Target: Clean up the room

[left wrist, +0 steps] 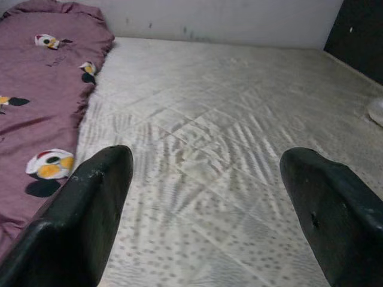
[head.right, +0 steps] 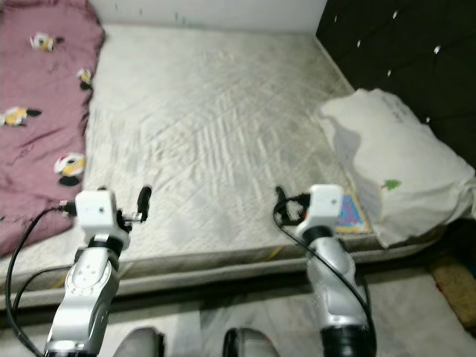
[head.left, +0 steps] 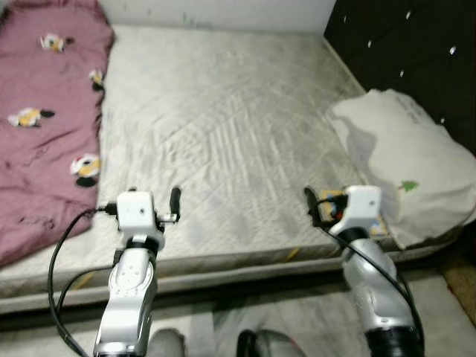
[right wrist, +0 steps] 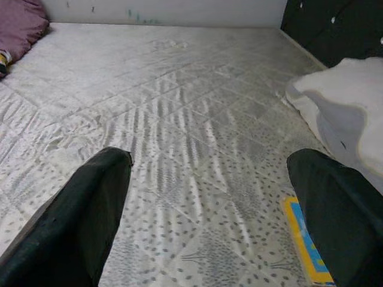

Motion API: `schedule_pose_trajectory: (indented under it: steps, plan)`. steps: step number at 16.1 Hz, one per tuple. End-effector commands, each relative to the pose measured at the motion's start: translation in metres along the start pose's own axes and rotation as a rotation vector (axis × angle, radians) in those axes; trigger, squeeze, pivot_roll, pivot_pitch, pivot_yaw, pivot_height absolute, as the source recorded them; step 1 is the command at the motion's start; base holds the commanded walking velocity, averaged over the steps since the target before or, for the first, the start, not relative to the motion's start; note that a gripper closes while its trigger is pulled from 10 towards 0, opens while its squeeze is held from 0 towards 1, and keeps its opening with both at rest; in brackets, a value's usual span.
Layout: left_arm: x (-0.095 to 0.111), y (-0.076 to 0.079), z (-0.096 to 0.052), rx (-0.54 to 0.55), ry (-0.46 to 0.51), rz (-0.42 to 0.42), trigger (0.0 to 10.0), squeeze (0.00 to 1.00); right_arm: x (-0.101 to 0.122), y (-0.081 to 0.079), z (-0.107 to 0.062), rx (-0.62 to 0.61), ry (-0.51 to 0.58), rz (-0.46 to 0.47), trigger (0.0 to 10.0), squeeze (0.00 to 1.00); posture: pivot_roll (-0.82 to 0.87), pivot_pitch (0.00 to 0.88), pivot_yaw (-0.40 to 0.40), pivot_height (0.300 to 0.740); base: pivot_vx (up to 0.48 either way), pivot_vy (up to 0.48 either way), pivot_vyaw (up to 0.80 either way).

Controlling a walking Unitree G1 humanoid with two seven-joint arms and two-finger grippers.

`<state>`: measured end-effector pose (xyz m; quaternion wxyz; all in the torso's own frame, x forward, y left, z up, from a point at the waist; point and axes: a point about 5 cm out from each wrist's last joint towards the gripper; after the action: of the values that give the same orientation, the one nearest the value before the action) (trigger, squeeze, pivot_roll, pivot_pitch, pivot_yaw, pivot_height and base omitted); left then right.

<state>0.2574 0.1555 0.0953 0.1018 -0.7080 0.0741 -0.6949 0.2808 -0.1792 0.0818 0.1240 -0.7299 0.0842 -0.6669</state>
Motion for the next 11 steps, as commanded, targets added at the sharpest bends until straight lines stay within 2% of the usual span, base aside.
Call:
schedule_pose_trajectory:
  steps: [1, 11]
  plan:
    - [-0.0038, -0.0045, -0.0024, 0.015, -0.020, 0.004, 10.0, 0.00, 0.0006, -0.0038, 0.0006, 0.009, 0.004, 0.005, 10.0, 0.00, 0.02, 0.112, -0.111, 0.740, 0.000, 0.480, 0.00]
    - [-0.0039, -0.0045, -0.0034, 0.019, -0.027, -0.003, 10.0, 0.00, 0.0001, -0.0039, -0.0004, 0.019, -0.003, 0.004, 10.0, 0.00, 0.01, 0.123, -0.112, 0.740, 0.000, 0.480, 0.00]
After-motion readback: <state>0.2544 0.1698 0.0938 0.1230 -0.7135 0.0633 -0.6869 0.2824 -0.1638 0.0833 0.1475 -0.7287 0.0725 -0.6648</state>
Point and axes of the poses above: a point about 5 cm out from each wrist's last joint towards the gripper, its own z axis pointing out of the wrist towards the gripper, its own x axis along the axis of the wrist's last joint, y = z × x, and after that the axes turned 13 degrees about z, right-handed
